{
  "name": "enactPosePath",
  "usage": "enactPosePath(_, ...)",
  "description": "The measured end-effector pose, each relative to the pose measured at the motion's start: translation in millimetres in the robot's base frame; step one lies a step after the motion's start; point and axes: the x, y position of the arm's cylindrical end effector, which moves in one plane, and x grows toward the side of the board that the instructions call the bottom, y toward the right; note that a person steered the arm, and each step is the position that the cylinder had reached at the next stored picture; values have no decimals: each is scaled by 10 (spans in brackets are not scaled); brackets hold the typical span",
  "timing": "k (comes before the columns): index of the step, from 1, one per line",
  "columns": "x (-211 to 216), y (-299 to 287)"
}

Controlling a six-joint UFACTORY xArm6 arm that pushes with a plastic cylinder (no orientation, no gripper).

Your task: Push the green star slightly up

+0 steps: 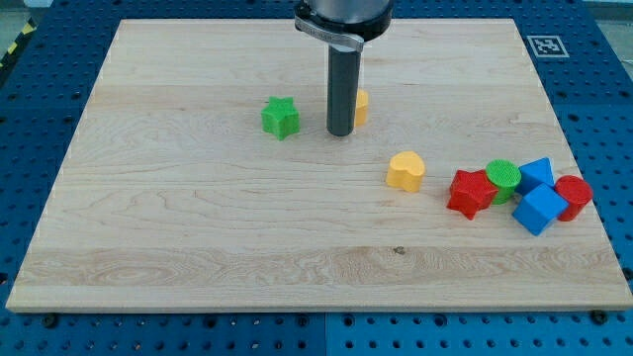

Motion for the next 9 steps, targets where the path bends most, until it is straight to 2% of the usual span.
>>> enactPosePath(1,-173,-1)
enactPosePath(2,-143,-1)
enactPosePath(3,497,-1)
enactPosePath(4,660,-285)
enactPosePath(5,473,-747)
enactPosePath(9,-16,-746)
